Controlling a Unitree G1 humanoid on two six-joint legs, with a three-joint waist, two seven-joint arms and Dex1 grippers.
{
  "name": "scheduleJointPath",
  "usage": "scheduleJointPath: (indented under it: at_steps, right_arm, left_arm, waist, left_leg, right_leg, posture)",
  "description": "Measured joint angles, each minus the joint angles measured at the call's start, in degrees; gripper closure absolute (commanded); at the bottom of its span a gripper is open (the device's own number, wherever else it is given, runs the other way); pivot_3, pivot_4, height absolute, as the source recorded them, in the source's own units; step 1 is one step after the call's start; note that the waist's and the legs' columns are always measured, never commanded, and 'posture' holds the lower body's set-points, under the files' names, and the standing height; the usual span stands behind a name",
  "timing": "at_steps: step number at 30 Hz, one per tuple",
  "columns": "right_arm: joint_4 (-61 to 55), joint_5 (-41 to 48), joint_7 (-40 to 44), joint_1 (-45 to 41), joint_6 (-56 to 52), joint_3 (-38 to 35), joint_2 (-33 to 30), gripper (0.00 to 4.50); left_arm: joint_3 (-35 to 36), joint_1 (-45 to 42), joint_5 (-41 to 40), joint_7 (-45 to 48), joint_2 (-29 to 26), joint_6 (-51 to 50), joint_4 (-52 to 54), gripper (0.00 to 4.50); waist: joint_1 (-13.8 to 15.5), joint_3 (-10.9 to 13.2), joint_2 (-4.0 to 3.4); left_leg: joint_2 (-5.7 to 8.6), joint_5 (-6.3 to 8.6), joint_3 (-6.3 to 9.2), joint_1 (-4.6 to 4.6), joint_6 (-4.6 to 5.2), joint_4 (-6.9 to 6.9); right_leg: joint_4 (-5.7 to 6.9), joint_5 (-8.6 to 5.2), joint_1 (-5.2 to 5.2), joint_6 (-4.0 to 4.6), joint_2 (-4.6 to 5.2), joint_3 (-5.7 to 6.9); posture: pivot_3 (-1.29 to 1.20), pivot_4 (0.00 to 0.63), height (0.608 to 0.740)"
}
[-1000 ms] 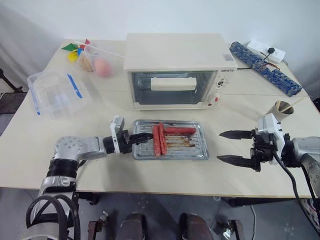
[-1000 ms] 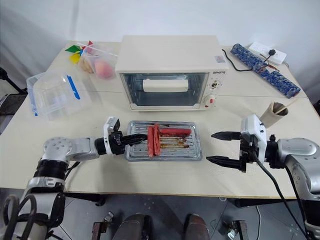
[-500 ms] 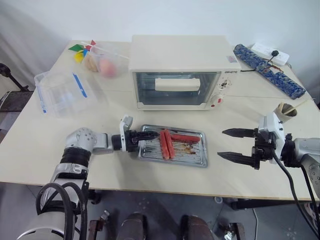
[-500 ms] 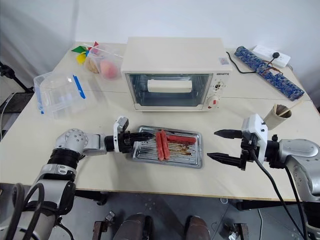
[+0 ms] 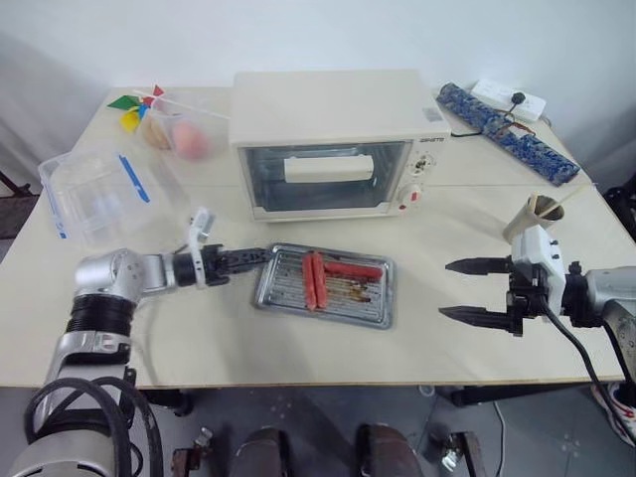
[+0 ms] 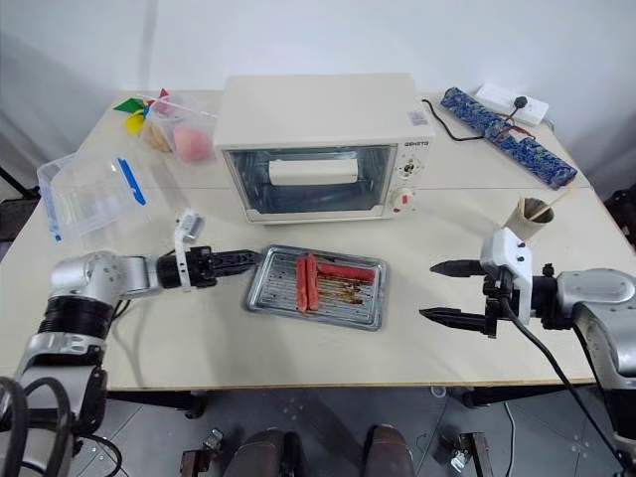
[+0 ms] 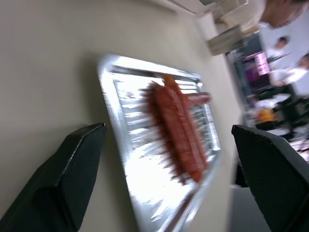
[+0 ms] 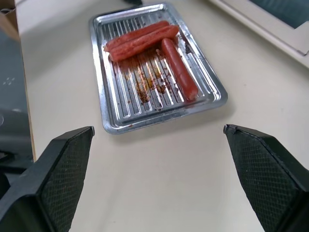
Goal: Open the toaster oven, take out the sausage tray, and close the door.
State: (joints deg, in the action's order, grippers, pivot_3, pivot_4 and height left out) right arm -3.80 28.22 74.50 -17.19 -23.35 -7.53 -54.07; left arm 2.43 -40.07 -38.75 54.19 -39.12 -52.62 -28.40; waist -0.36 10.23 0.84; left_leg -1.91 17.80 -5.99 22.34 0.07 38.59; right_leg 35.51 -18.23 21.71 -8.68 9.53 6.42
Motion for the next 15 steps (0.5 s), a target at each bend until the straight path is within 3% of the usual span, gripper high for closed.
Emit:
scheduleJointPath:
  at_steps: [4, 8, 11, 15]
  right_arm:
    - [3.1, -3.3, 1.6, -2.6, 3.6, 2.3, -0.2, 0.00]
    - [5.0, -5.7, 2.2, -2.7, 6.0, 3.3, -0.2, 0.00]
    - [5.7, -6.7, 1.7, -2.7, 6.8, 3.3, -0.2, 0.00]
    - [6.3, -8.1, -1.1, 0.7, 8.9, 2.9, 0.5, 0.00]
  left_arm:
    - [3.6, 6.7, 7.5, 3.6, -0.9, 25.6, 4.7, 0.02]
    - [1.6, 15.9, 15.2, 11.5, -6.1, 42.0, 8.2, 0.02]
    - [0.9, 18.3, 16.6, 17.0, -6.3, 47.6, 8.0, 0.02]
    - [2.8, 18.3, 16.4, 17.4, -5.9, 49.1, 7.0, 0.02]
  waist:
    - [0.5, 0.1, 0.08]
    - [0.4, 0.1, 0.06]
    - [0.9, 0.1, 0.04]
    - [1.2, 0.1, 0.04]
  left_leg:
    - [0.00, 0.04, 0.05, 0.08, 0.01, 0.00]
    - [0.00, 0.14, -0.05, 0.08, 0.05, -0.07]
    - [-0.03, 0.15, -0.03, 0.11, 0.07, 0.02]
    - [-0.05, 0.17, -0.02, 0.11, 0.11, 0.02]
  right_leg:
    - [-0.10, 0.01, 0.01, -0.02, 0.01, 0.08]
    - [-0.19, 0.01, 0.02, -0.03, 0.02, 0.12]
    - [-0.18, 0.01, 0.03, -0.03, 0.02, 0.15]
    - [-0.15, 0.02, 0.02, -0.03, 0.02, 0.16]
  posture:
    - [0.00, 0.150, 0.740]
    - [0.00, 0.150, 0.740]
    - [0.00, 0.150, 0.740]
    - [0.00, 0.150, 0.740]
